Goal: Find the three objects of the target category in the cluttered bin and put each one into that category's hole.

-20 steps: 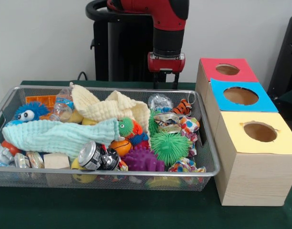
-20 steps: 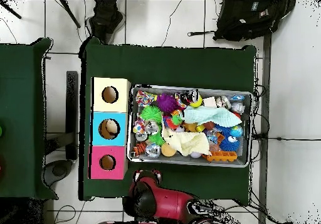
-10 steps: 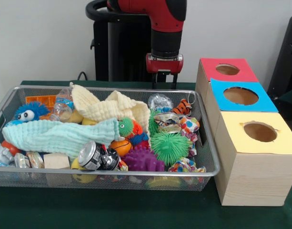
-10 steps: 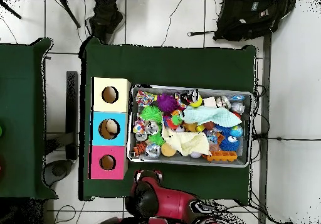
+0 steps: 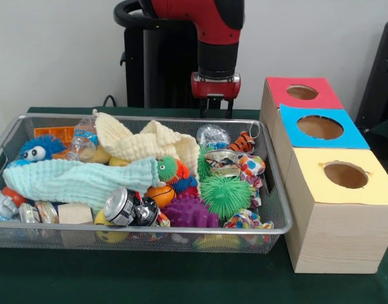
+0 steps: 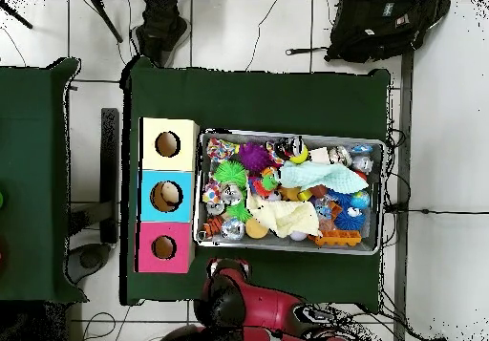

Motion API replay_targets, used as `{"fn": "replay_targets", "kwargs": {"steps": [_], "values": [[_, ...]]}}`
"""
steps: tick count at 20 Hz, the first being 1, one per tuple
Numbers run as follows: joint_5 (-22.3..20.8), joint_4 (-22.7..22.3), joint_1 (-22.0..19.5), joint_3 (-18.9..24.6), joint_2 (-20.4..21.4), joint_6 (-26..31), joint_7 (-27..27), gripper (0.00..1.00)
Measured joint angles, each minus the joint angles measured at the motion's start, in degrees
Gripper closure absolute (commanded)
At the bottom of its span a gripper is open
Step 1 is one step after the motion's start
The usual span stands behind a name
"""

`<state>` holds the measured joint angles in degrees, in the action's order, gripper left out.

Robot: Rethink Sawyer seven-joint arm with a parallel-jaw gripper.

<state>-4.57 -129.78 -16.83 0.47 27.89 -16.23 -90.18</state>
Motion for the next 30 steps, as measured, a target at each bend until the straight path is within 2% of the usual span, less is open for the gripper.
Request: {"fn": "replay_targets", "kwargs": {"steps": [17,22,30], "values": [[0.0,1.0,-0.6,0.5,0.0,0.1,0.0,0.0],[0.0,3.4,-2.2,1.8,-1.5,0.1,0.0,0.0],[-0.1,5.5,-2.6,3.2,-2.9,3.8,0.0,0.0]]}}
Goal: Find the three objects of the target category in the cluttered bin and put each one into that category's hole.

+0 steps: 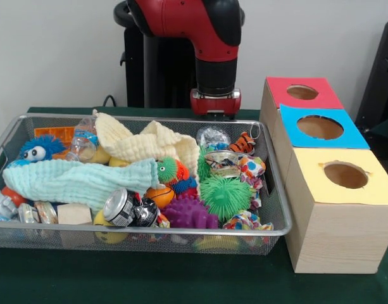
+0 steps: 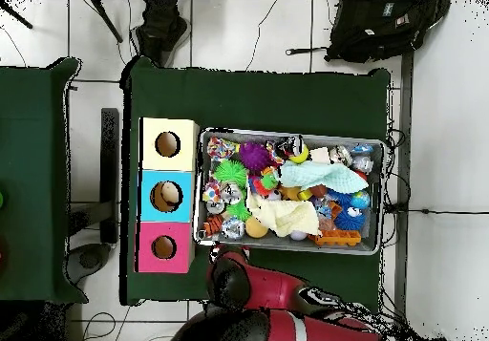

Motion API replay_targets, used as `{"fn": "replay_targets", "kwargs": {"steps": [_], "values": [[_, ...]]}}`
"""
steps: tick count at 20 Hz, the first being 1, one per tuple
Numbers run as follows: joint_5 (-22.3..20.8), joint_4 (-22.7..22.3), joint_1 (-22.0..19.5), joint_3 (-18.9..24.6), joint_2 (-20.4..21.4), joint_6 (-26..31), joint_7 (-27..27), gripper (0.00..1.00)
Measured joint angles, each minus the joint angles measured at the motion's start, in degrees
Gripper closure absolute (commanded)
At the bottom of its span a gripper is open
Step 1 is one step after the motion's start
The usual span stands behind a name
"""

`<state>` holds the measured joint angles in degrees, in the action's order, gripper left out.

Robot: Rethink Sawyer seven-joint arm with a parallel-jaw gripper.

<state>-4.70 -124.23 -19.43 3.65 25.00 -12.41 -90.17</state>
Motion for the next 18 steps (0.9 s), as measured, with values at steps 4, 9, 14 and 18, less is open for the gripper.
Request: {"fn": "replay_targets", "kwargs": {"steps": [4,9,14,18], "values": [[0.0,0.9,0.0,0.6,-0.3,2.3,0.0,0.0],[0.0,1.3,0.0,0.6,-0.2,3.5,0.0,0.0],[0.0,1.4,0.2,0.6,0.0,4.0,0.0,0.0],[0.2,1.3,1.4,0.4,1.5,6.1,0.0,0.0]]}}
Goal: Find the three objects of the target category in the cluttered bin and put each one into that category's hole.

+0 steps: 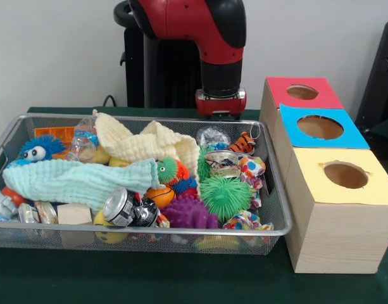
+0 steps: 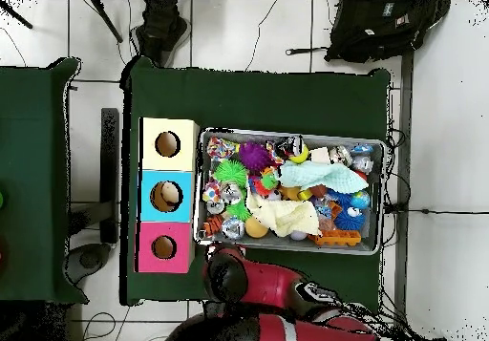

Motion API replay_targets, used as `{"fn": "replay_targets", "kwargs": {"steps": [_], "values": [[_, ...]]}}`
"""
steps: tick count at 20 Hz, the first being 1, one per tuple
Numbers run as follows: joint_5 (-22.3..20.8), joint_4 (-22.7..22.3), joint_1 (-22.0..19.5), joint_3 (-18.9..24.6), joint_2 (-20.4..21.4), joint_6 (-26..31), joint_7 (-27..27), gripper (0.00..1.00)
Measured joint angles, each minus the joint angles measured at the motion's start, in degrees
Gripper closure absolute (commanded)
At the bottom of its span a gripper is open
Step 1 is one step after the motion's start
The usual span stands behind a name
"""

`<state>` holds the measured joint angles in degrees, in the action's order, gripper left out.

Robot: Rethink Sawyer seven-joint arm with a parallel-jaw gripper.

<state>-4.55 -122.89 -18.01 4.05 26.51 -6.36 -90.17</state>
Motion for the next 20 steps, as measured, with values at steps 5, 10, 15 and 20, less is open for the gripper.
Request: {"fn": "replay_targets", "kwargs": {"steps": [5,10,15,20], "values": [[1.4,-0.3,2.2,-0.5,3.4,3.8,0.0,0.0],[3.4,-0.8,4.6,-1.7,8.8,11.4,0.0,0.0],[4.2,-1.2,5.2,-1.8,14.0,16.8,0.0,0.0],[4.6,-1.3,5.3,-2.0,19.4,21.7,0.0,0.0]]}}
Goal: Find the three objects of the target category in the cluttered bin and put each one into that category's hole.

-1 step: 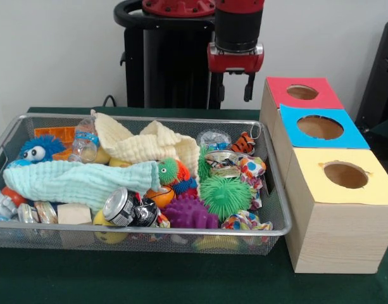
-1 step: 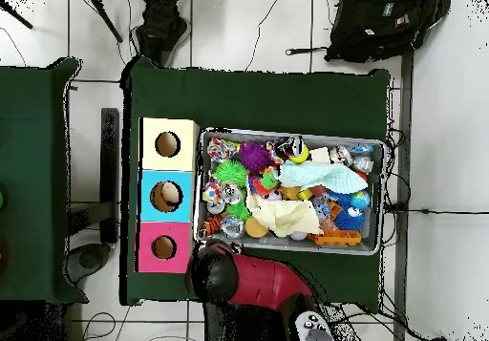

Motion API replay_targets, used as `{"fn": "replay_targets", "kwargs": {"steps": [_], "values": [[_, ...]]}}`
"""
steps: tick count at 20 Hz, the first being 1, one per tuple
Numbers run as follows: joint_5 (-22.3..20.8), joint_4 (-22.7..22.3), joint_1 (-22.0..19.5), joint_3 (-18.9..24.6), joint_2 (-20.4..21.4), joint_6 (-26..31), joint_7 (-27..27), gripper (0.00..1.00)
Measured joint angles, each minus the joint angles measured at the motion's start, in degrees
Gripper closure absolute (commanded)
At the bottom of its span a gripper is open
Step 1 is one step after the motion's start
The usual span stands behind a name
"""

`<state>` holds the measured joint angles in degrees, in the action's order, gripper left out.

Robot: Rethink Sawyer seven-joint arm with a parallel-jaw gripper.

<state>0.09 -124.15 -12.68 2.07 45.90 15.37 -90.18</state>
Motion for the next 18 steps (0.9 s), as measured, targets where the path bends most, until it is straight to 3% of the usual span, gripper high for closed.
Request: {"fn": "replay_targets", "kwargs": {"steps": [9,18], "values": [[0.1,0.5,-0.6,-0.1,4.9,3.2,0.0,0.0],[0.1,3.5,-3.7,0.0,4.1,3.2,0.0,0.0]]}}
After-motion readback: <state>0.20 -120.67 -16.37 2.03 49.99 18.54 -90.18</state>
